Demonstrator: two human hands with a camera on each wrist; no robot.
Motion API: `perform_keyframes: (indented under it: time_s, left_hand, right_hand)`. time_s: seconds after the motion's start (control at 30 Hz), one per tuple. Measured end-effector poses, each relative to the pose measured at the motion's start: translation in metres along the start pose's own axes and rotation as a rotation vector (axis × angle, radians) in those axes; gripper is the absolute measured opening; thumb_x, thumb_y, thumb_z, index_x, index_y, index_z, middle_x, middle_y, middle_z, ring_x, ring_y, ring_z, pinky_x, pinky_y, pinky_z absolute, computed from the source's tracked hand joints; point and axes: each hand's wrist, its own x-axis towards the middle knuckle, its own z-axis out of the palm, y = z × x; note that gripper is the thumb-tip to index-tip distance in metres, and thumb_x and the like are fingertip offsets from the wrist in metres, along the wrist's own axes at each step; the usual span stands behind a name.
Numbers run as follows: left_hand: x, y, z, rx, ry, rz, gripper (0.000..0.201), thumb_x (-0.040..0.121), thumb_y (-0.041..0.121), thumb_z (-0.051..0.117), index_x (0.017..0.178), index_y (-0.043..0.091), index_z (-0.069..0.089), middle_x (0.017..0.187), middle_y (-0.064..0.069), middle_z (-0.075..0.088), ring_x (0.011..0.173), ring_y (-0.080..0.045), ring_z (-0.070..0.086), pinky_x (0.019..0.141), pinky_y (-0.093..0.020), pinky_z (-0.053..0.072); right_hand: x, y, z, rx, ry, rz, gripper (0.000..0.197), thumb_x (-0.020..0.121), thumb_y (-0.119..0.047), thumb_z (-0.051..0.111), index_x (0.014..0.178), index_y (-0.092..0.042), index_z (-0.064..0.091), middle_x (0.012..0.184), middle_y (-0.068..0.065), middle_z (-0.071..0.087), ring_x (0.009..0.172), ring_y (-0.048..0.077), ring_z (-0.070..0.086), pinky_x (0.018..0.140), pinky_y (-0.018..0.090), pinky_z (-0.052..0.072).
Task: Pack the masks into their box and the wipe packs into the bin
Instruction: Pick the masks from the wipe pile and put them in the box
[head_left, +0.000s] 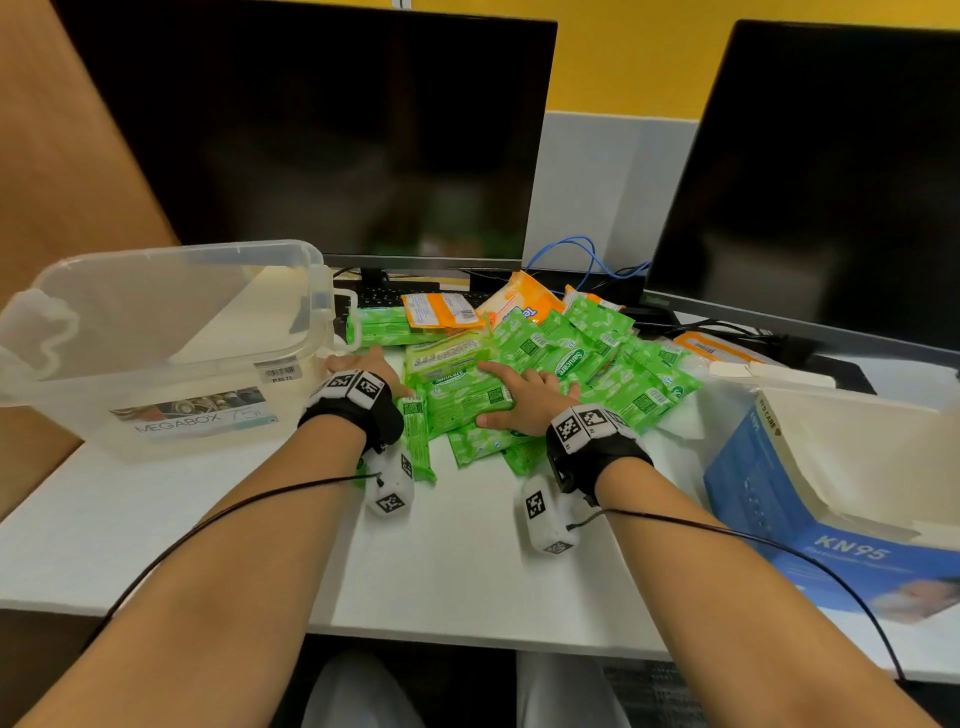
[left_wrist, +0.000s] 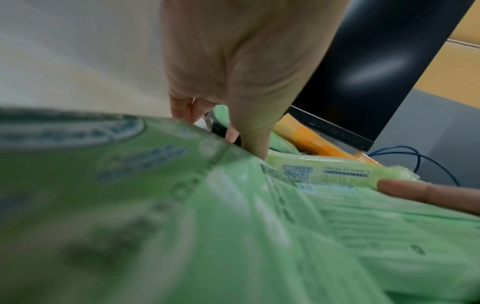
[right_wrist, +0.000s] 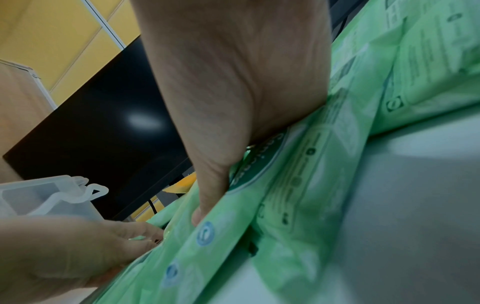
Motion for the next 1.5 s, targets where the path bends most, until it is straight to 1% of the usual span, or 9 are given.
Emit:
perform_keyframes:
  time_s: [0.23, 0.47, 0.6, 0.73, 0.87, 1.0, 1.2, 1.3, 1.5]
  left_hand:
    - [-0.003, 0.007, 0.002, 0.028, 0.131, 0.023, 0.036, 0.094, 0.012, 0.044, 0.129, 0.004, 0.044, 0.129, -0.022, 0.05, 0.123, -0.035, 0.04, 0.094, -0.039, 0.038]
    - [-0.006, 0.007, 0.0, 0.017, 0.0, 0.02, 0.088, 0.079, 0.049, 0.071, 0.144, 0.01, 0.025, 0.15, -0.022, 0.024, 0.136, -0.042, 0.03, 0.11, -0.05, 0.031]
    - [-0.008, 0.008, -0.006, 0.052, 0.017, 0.072, 0.069, 0.084, 0.037, 0.069, 0.136, 0.008, 0.036, 0.141, -0.019, 0.039, 0.128, -0.04, 0.041, 0.103, -0.046, 0.037]
    - [-0.01, 0.012, -0.005, 0.1, -0.018, 0.065, 0.073, 0.079, 0.056, 0.066, 0.129, 0.007, 0.045, 0.13, -0.016, 0.05, 0.12, -0.037, 0.05, 0.096, -0.043, 0.043]
    - [0.021, 0.011, 0.007, 0.197, -0.095, 0.101, 0.064, 0.061, 0.058, 0.073, 0.101, 0.009, 0.059, 0.094, -0.008, 0.065, 0.086, -0.032, 0.063, 0.082, -0.047, 0.053]
    - [-0.011, 0.016, -0.011, 0.197, -0.129, 0.149, 0.039, 0.069, 0.052, 0.07, 0.072, 0.018, 0.052, 0.085, -0.005, 0.061, 0.082, -0.028, 0.062, 0.084, -0.043, 0.054]
    - [0.009, 0.032, -0.002, 0.246, -0.079, 0.115, 0.053, 0.064, 0.036, 0.071, 0.107, 0.009, 0.056, 0.106, -0.015, 0.062, 0.097, -0.039, 0.061, 0.087, -0.051, 0.051]
    - [-0.025, 0.032, -0.023, 0.292, -0.001, 0.183, 0.024, 0.091, 0.012, 0.054, 0.113, 0.003, 0.058, 0.116, -0.012, 0.061, 0.11, -0.03, 0.06, 0.088, -0.035, 0.05]
    - [-0.048, 0.027, -0.031, 0.36, 0.078, 0.314, 0.028, 0.099, 0.001, 0.04, 0.118, 0.001, 0.059, 0.125, -0.011, 0.06, 0.117, -0.023, 0.058, 0.092, -0.027, 0.046]
  right_hand:
    - [0.0, -0.002, 0.0, 0.016, -0.005, 0.0, 0.079, 0.081, -0.068, 0.053, 0.144, -0.056, 0.007, 0.155, 0.007, 0.022, 0.145, 0.032, 0.012, 0.11, 0.067, 0.005]
    - [0.0, -0.003, 0.001, 0.02, -0.004, 0.005, 0.079, 0.081, -0.069, 0.053, 0.144, -0.055, 0.007, 0.154, 0.007, 0.024, 0.145, 0.033, 0.013, 0.11, 0.068, 0.005]
    - [-0.001, -0.003, 0.001, 0.025, -0.006, 0.005, 0.079, 0.081, -0.068, 0.053, 0.145, -0.055, 0.007, 0.155, 0.008, 0.022, 0.146, 0.033, 0.01, 0.11, 0.068, 0.005]
    - [-0.001, -0.003, 0.001, 0.031, -0.005, 0.005, 0.079, 0.081, -0.068, 0.053, 0.144, -0.055, 0.007, 0.155, 0.008, 0.023, 0.145, 0.032, 0.011, 0.11, 0.068, 0.003]
    - [0.0, -0.003, 0.002, 0.036, -0.003, 0.004, 0.079, 0.081, -0.068, 0.053, 0.144, -0.056, 0.008, 0.155, 0.007, 0.023, 0.145, 0.032, 0.011, 0.11, 0.068, 0.003]
    - [0.0, -0.002, 0.002, 0.038, -0.005, 0.001, 0.079, 0.081, -0.068, 0.053, 0.144, -0.055, 0.007, 0.155, 0.008, 0.022, 0.145, 0.033, 0.011, 0.11, 0.068, 0.003]
    - [0.001, -0.002, 0.002, 0.033, -0.007, -0.002, 0.079, 0.081, -0.068, 0.053, 0.144, -0.055, 0.007, 0.155, 0.008, 0.022, 0.145, 0.033, 0.011, 0.11, 0.068, 0.004]
    - [0.002, 0.0, 0.003, 0.037, -0.001, -0.01, 0.079, 0.081, -0.068, 0.053, 0.144, -0.055, 0.007, 0.155, 0.008, 0.022, 0.145, 0.033, 0.012, 0.11, 0.068, 0.004]
    - [0.0, -0.001, 0.002, 0.053, -0.001, -0.017, 0.078, 0.08, -0.07, 0.052, 0.143, -0.056, 0.007, 0.154, 0.008, 0.025, 0.144, 0.033, 0.017, 0.11, 0.067, 0.007]
